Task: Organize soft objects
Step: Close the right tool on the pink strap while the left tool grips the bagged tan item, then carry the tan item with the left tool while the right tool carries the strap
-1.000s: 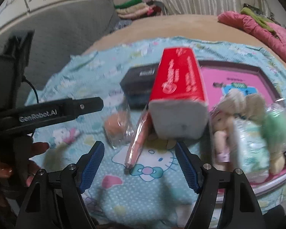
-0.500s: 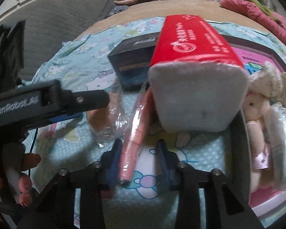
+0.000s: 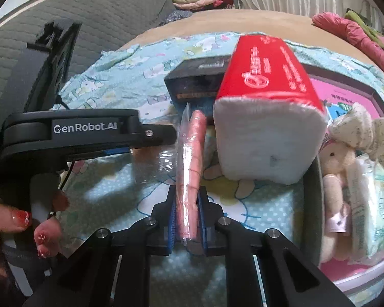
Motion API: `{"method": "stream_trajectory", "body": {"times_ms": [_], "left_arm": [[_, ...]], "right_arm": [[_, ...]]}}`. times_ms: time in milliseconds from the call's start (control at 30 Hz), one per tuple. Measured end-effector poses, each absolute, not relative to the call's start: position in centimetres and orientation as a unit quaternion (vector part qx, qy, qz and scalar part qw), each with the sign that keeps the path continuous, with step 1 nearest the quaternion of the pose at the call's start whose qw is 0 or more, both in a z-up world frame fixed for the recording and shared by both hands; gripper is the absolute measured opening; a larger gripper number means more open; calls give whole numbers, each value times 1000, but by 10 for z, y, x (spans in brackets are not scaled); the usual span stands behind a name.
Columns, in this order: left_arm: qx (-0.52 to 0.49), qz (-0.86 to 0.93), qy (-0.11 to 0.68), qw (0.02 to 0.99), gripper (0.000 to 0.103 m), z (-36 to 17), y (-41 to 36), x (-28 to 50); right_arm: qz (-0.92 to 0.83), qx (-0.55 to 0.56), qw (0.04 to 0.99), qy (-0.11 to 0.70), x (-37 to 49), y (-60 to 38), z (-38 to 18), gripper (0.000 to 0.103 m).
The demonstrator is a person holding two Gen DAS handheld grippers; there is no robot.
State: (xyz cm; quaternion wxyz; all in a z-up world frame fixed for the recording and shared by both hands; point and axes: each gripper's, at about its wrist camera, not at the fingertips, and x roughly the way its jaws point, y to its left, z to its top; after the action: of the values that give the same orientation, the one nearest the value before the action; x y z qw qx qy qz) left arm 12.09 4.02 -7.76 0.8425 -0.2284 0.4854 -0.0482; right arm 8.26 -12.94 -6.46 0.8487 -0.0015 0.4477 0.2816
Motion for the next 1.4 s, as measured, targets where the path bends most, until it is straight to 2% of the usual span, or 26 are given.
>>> {"method": "stream_trajectory", "body": {"times_ms": [367, 833, 1400], "left_arm": [[-190, -41, 433, 880, 51, -2, 35, 93], [-106, -99, 402, 904, 51, 66, -61, 87], [-18, -152, 399, 904, 51, 76, -168, 104]], "right_arm": [[316, 32, 867, 384, 58, -157, -10, 15], [234, 92, 916, 312, 54, -253, 44, 15], [132, 146, 936, 291, 67, -353, 46, 15]]}}
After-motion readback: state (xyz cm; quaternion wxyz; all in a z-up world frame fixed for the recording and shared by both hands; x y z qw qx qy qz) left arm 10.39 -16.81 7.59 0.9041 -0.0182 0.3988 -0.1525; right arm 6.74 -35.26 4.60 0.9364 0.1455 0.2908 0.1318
